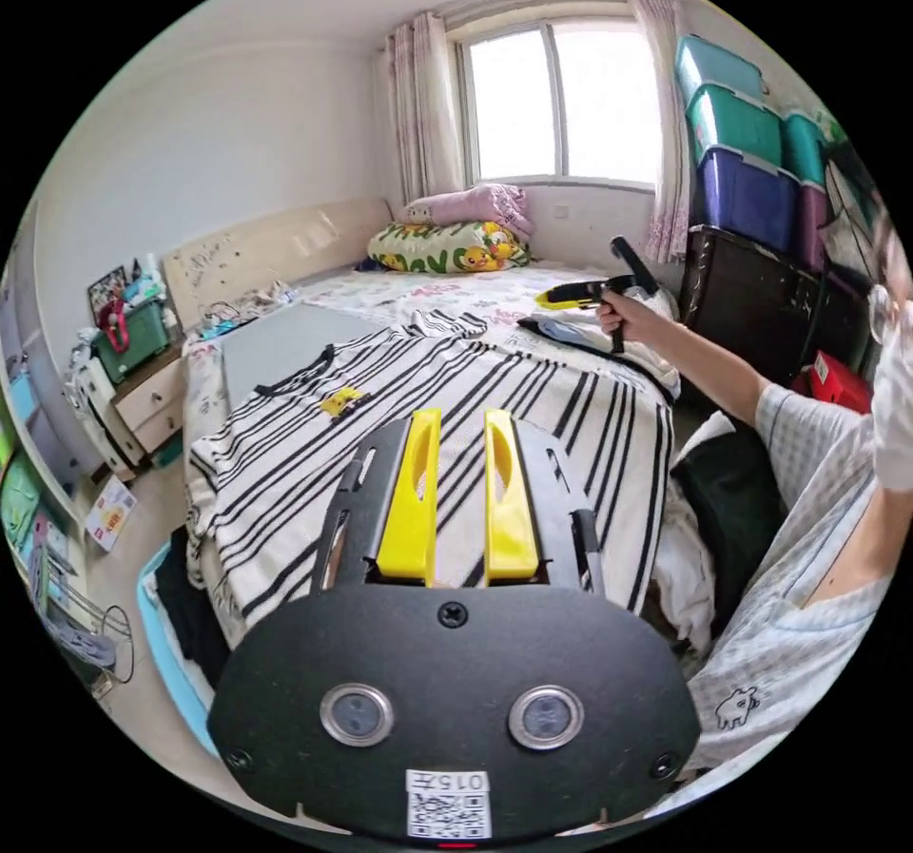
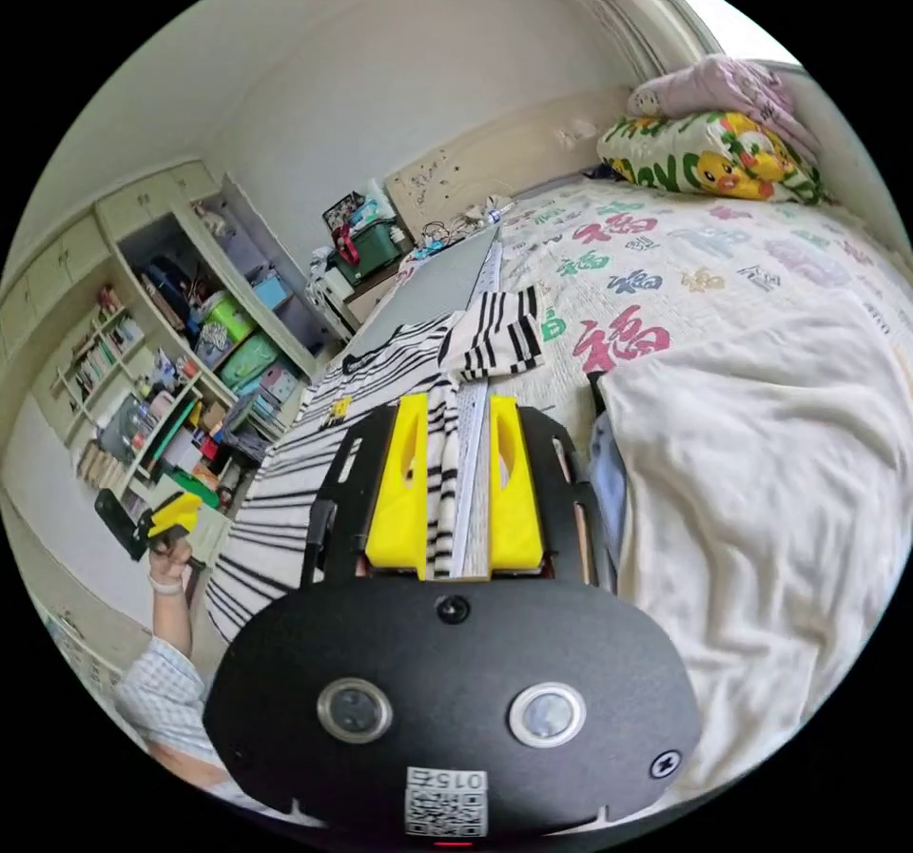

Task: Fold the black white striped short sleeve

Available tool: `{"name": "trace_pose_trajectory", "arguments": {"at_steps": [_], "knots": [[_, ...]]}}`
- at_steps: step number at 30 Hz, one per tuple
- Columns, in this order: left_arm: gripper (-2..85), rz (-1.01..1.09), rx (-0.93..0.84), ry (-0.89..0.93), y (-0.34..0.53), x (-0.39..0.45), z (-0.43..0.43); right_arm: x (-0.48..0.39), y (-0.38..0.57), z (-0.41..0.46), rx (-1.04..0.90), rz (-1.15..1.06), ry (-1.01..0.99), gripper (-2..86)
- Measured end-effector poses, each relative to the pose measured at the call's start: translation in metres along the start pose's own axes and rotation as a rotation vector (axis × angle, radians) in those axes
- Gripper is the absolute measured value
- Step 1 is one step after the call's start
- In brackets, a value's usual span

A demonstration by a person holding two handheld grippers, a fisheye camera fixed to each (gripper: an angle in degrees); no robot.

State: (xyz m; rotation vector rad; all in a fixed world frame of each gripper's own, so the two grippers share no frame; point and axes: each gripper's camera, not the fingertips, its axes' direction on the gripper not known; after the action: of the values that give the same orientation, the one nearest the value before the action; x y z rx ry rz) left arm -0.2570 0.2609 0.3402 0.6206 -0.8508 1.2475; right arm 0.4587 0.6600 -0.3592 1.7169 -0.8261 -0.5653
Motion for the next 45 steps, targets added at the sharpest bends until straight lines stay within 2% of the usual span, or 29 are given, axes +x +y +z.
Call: {"name": "trace_pose_trajectory", "arguments": {"at_steps": [5,7,12,15,19,23,26,31,34,38,41,43,45], "knots": [[8.5,-0.067,-0.043,0.116,-0.166,-0.089,0.132,0.022,-0.074,0.081,-0.088,0.031,0.169,10.8],[8.7,-0.078,-0.097,0.126,-0.226,-0.117,0.199,0.039,-0.090,0.107,-0.188,0.081,0.155,10.2],[9.0,-0.109,-0.212,0.122,-0.374,-0.167,0.413,0.058,-0.112,0.101,-0.187,0.137,0.008,3.9],[9.0,-0.159,-0.218,0.057,-0.430,-0.180,0.510,0.045,-0.117,0.097,-0.206,0.084,0.016,3.0],[9.0,-0.247,-0.228,0.017,-0.461,-0.200,0.589,0.026,-0.118,0.092,-0.207,0.019,0.054,2.5],[7.9,-0.225,-0.384,-0.073,-0.459,-0.202,0.653,0.015,-0.122,0.096,-0.214,-0.005,0.097,2.5],[4.2,-0.192,-0.386,-0.101,-0.459,-0.204,0.647,0.016,-0.123,0.096,-0.211,0.010,0.079,2.4],[1.4,-0.232,-0.218,-0.072,-0.451,-0.243,0.581,0.005,-0.118,0.088,-0.167,-0.020,0.094,2.5],[1.1,-0.285,-0.065,-0.050,-0.438,-0.293,0.491,-0.016,-0.110,0.068,-0.042,-0.106,0.111,2.5],[1.2,-0.302,0.036,-0.067,-0.374,-0.363,0.355,-0.066,-0.090,0.046,0.030,-0.335,-0.100,2.5],[1.6,-0.315,0.053,-0.096,-0.290,-0.405,0.271,-0.104,-0.070,0.053,-0.058,-0.510,-0.220,2.7],[2.3,-0.330,-0.005,-0.076,-0.232,-0.426,0.242,-0.124,-0.057,0.070,-0.202,-0.614,-0.261,3.1],[5.3,-0.341,-0.156,-0.032,-0.162,-0.451,0.225,-0.136,-0.041,0.091,-0.358,-0.718,-0.215,4.4]]}}
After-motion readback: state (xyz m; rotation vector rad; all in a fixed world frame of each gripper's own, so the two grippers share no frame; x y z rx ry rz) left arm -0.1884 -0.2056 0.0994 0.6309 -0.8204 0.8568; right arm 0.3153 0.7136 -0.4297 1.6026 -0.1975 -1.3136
